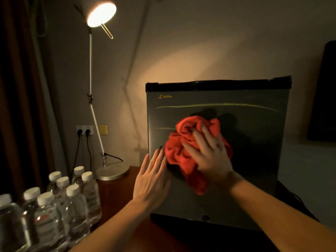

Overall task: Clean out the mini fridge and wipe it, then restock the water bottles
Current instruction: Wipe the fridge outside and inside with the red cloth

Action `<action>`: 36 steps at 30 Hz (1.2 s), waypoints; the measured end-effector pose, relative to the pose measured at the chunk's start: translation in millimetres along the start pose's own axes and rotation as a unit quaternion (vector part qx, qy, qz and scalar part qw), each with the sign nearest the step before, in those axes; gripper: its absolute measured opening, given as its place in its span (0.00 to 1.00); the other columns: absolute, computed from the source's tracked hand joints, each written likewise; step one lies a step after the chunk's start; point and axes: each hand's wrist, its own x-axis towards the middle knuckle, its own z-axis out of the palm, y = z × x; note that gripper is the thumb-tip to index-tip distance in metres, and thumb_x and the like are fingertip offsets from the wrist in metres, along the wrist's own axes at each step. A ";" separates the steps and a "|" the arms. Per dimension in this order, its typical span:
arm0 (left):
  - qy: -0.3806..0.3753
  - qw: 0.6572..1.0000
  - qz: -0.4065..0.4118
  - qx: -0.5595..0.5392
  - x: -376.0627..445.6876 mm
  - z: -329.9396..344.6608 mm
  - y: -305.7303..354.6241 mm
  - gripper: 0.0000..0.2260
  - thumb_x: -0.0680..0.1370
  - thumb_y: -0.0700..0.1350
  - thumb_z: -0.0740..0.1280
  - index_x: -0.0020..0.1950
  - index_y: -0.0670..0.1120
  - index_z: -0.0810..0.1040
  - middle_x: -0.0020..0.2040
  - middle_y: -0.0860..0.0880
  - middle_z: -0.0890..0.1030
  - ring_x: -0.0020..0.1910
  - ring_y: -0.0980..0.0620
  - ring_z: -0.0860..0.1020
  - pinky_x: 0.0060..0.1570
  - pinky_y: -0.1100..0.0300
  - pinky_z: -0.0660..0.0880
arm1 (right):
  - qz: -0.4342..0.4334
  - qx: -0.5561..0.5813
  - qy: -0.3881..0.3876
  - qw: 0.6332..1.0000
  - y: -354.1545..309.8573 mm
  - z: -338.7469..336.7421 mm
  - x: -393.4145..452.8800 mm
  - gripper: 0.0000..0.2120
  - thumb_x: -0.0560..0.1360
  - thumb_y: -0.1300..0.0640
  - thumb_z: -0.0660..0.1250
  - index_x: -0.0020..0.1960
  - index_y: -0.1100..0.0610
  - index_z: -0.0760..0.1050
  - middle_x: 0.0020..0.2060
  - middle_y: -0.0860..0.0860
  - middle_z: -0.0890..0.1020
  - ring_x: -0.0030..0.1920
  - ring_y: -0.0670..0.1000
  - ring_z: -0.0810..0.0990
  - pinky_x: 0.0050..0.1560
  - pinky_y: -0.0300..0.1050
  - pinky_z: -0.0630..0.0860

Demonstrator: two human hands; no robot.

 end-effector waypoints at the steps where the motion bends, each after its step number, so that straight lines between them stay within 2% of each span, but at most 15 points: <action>1: 0.000 1.000 0.003 -0.003 -1.2 2.7 -5.7 0.31 0.79 0.54 0.58 0.81 0.48 0.54 0.80 0.47 0.56 0.80 0.51 0.49 0.77 0.46 0.52 | -0.016 0.009 0.007 1.000 -14.5 5.2 15.8 0.18 0.77 0.49 0.63 0.66 0.51 0.77 0.70 0.62 0.70 0.73 0.67 0.62 0.66 0.75 0.60; 5: 0.015 0.999 -0.024 -0.016 -7.4 11.9 -27.3 0.30 0.78 0.53 0.57 0.79 0.45 0.60 0.78 0.45 0.62 0.79 0.48 0.53 0.75 0.44 0.57 | -0.065 0.018 -0.021 0.998 -61.2 12.5 79.4 0.21 0.78 0.53 0.52 0.65 0.50 0.77 0.71 0.60 0.71 0.74 0.66 0.61 0.67 0.75 0.59; 7: 0.028 0.999 -0.025 -0.014 -6.1 12.8 -37.9 0.31 0.78 0.53 0.56 0.79 0.44 0.58 0.78 0.44 0.61 0.79 0.47 0.53 0.75 0.44 0.58 | -0.069 0.003 -0.051 0.996 -67.6 11.0 95.5 0.23 0.78 0.54 0.49 0.64 0.50 0.77 0.72 0.59 0.69 0.74 0.66 0.60 0.69 0.74 0.57; 9: 0.035 0.999 -0.011 -0.017 -1.9 10.8 -44.6 0.31 0.78 0.53 0.56 0.80 0.45 0.55 0.79 0.45 0.59 0.79 0.47 0.52 0.75 0.44 0.57 | -0.067 -0.006 -0.063 0.996 -62.8 8.5 100.0 0.24 0.76 0.56 0.48 0.63 0.49 0.77 0.71 0.58 0.70 0.74 0.65 0.61 0.69 0.73 0.59; 12: 0.040 0.998 -0.007 -0.043 6.6 3.0 -41.7 0.31 0.78 0.53 0.57 0.80 0.47 0.54 0.79 0.47 0.58 0.80 0.49 0.51 0.76 0.45 0.55 | -0.046 0.012 -0.063 0.997 -48.3 0.1 98.8 0.25 0.71 0.56 0.52 0.62 0.49 0.78 0.69 0.59 0.72 0.74 0.65 0.63 0.66 0.72 0.64; 15: 0.045 0.997 0.003 -0.056 10.2 -3.0 -31.3 0.31 0.79 0.54 0.56 0.80 0.47 0.54 0.79 0.47 0.55 0.79 0.49 0.53 0.75 0.46 0.53 | -0.031 0.001 -0.057 0.998 -30.8 -6.9 88.8 0.28 0.64 0.56 0.64 0.65 0.49 0.77 0.70 0.59 0.71 0.74 0.64 0.63 0.66 0.71 0.65; 18: 0.042 0.998 0.007 -0.056 7.6 -2.3 -29.0 0.31 0.82 0.56 0.54 0.81 0.47 0.48 0.81 0.48 0.49 0.80 0.51 0.48 0.76 0.47 0.50 | 0.003 -0.027 -0.020 0.999 -4.9 -10.1 65.8 0.28 0.64 0.56 0.72 0.65 0.49 0.78 0.69 0.60 0.72 0.72 0.65 0.65 0.66 0.68 0.66; 20: 0.043 0.997 0.004 -0.062 3.9 -1.9 -29.8 0.32 0.81 0.56 0.55 0.81 0.46 0.49 0.81 0.49 0.49 0.80 0.52 0.48 0.76 0.47 0.51 | 0.016 -0.051 -0.011 0.998 13.2 -15.4 43.6 0.25 0.66 0.55 0.72 0.64 0.49 0.79 0.68 0.61 0.73 0.70 0.66 0.68 0.64 0.66 0.69; 23: 0.045 0.997 0.006 -0.069 -0.8 0.6 -33.4 0.32 0.80 0.56 0.58 0.81 0.45 0.53 0.81 0.48 0.51 0.79 0.52 0.51 0.75 0.47 0.54 | 0.048 -0.083 -0.024 0.995 26.3 -28.2 21.6 0.19 0.73 0.52 0.63 0.62 0.49 0.80 0.66 0.62 0.75 0.68 0.67 0.70 0.62 0.64 0.72; 26: 0.049 0.996 0.001 -0.068 -4.0 1.4 -39.8 0.33 0.80 0.57 0.58 0.81 0.45 0.53 0.81 0.49 0.51 0.79 0.52 0.50 0.75 0.47 0.54 | 0.072 -0.065 -0.048 0.994 11.7 -29.8 36.0 0.22 0.70 0.53 0.64 0.63 0.51 0.79 0.67 0.63 0.73 0.68 0.69 0.69 0.61 0.70 0.70; 29: 0.050 0.997 -0.002 -0.065 -5.8 1.7 -46.6 0.32 0.80 0.57 0.58 0.80 0.45 0.53 0.81 0.49 0.52 0.79 0.52 0.51 0.75 0.47 0.53 | 0.054 -0.036 -0.042 0.997 -19.3 -19.6 77.2 0.26 0.67 0.53 0.58 0.62 0.51 0.80 0.67 0.63 0.74 0.69 0.69 0.68 0.62 0.72 0.68; 30: 0.053 0.996 0.000 -0.065 -5.5 1.3 -48.9 0.32 0.80 0.57 0.58 0.80 0.45 0.54 0.81 0.49 0.53 0.79 0.52 0.52 0.75 0.47 0.54 | 0.038 -0.029 -0.040 0.998 -29.0 -15.2 93.3 0.27 0.65 0.54 0.58 0.62 0.51 0.80 0.67 0.62 0.74 0.69 0.69 0.68 0.63 0.72 0.66; 33: 0.063 0.997 0.002 -0.050 -1.8 -0.1 -53.0 0.31 0.80 0.57 0.56 0.80 0.45 0.56 0.80 0.48 0.55 0.79 0.50 0.55 0.75 0.46 0.53 | 0.011 -0.022 -0.042 0.999 -50.4 -3.8 131.1 0.28 0.64 0.57 0.70 0.65 0.50 0.77 0.70 0.60 0.71 0.73 0.67 0.62 0.67 0.73 0.61; 36: 0.066 0.997 -0.007 -0.035 6.2 -4.1 -50.9 0.31 0.80 0.58 0.54 0.80 0.45 0.56 0.79 0.48 0.58 0.79 0.50 0.54 0.75 0.47 0.52 | 0.012 -0.014 -0.056 0.998 -48.2 -4.0 135.9 0.31 0.64 0.55 0.74 0.67 0.48 0.75 0.73 0.57 0.67 0.76 0.64 0.56 0.68 0.73 0.59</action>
